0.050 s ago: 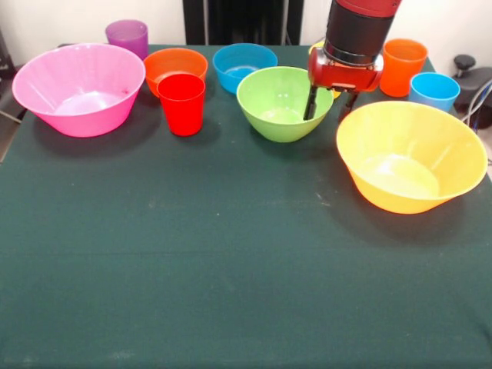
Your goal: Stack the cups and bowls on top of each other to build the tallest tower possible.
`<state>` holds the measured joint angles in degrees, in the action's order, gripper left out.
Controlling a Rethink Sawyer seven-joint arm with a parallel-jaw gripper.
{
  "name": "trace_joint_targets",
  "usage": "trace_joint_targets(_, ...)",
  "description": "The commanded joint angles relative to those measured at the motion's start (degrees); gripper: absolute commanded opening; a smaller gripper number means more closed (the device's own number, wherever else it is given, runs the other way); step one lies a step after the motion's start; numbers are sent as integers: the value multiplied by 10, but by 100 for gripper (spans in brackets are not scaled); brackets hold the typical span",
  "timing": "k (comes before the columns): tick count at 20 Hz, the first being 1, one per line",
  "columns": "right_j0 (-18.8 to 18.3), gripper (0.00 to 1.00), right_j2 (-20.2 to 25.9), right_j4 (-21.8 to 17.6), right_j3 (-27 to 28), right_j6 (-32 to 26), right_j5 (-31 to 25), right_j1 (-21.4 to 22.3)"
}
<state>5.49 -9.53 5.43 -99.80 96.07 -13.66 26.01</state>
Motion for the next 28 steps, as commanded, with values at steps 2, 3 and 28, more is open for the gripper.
trace_joint_targets(2,5,0,50,7,-12,104,16,-35)
trace_joint_targets(3,5,0,50,7,-12,104,14,-35)
trace_joint_targets(28,13,0,31,8,-7,103,-23,-24)
